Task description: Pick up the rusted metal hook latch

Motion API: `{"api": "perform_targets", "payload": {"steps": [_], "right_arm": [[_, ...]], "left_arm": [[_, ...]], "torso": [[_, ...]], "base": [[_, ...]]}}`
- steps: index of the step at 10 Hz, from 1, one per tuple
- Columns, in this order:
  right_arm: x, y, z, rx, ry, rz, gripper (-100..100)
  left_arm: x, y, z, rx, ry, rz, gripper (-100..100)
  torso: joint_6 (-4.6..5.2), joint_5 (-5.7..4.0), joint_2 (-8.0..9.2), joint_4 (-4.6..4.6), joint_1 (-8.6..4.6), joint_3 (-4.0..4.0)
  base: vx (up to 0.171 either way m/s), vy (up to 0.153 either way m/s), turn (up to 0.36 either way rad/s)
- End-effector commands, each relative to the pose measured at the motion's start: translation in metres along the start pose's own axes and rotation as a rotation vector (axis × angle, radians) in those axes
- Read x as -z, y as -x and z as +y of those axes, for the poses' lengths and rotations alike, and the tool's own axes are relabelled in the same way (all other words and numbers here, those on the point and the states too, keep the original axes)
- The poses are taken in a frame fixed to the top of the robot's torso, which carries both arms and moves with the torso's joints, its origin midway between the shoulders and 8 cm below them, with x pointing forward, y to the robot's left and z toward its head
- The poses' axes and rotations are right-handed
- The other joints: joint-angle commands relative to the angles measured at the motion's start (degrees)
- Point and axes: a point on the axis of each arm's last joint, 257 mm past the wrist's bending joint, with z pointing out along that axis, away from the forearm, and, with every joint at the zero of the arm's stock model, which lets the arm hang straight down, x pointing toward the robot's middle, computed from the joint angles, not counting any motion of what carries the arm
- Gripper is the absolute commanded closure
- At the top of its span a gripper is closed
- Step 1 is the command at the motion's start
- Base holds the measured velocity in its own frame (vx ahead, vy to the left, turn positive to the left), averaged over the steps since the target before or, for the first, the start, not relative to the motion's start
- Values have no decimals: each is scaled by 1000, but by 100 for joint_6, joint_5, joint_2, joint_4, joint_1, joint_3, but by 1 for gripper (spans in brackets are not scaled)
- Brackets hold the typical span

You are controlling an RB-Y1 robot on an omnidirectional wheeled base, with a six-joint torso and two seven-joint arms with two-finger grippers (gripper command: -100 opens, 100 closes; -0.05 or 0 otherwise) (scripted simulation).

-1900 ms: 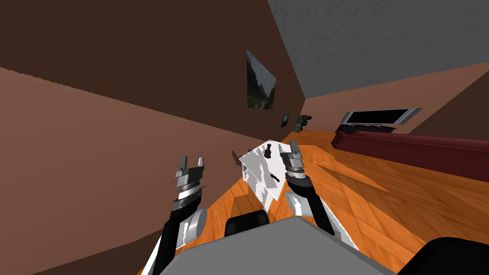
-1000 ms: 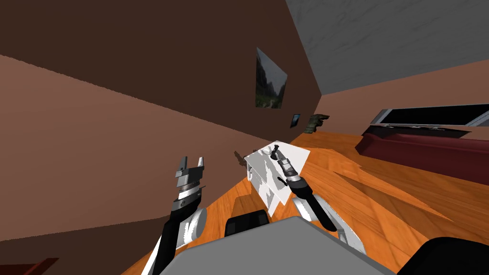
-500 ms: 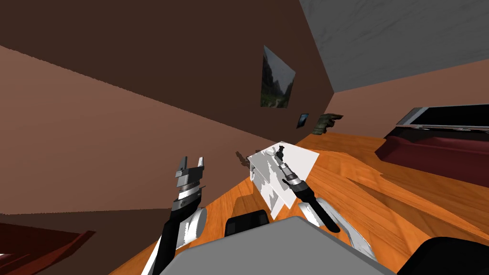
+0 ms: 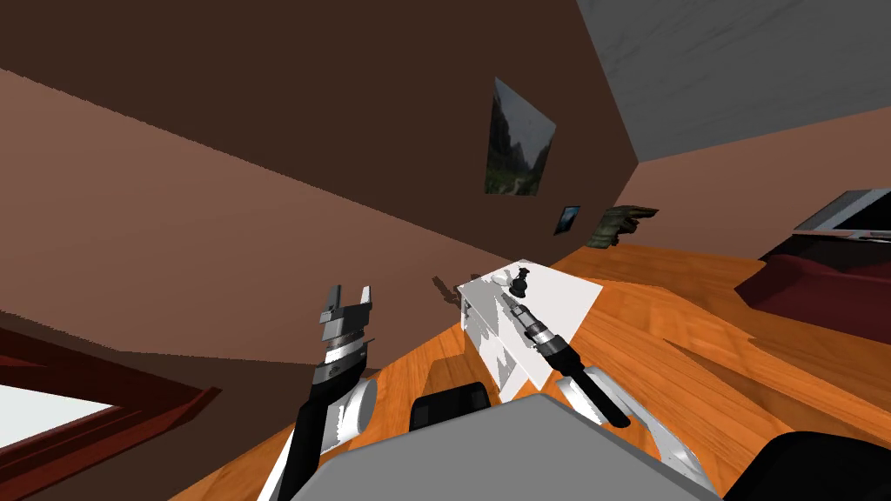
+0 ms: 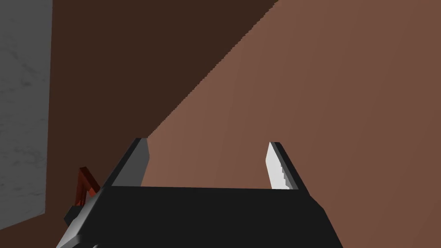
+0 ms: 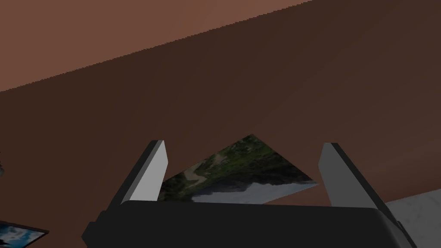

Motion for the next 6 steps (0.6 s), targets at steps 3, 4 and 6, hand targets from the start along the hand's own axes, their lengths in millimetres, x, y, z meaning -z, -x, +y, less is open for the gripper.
{"api": "perform_targets", "payload": {"steps": [3,4,6], "right_arm": [[20,-16,-50,92,-93,95,-100],[22,-17,-55,91,-106,100,-100],[42,-27,-94,180,-176,188,-100]], "left_arm": [[0,0,0,0,0,0,0],[0,0,0,0,0,0,0],[0,0,0,0,0,0,0]], "torso": [[0,-1,0,0,-4,0],[-3,-1,0,0,-2,0],[-3,-1,-2,0,-3,-1]], "base": [[10,25,117],[11,20,52],[22,33,161]]}}
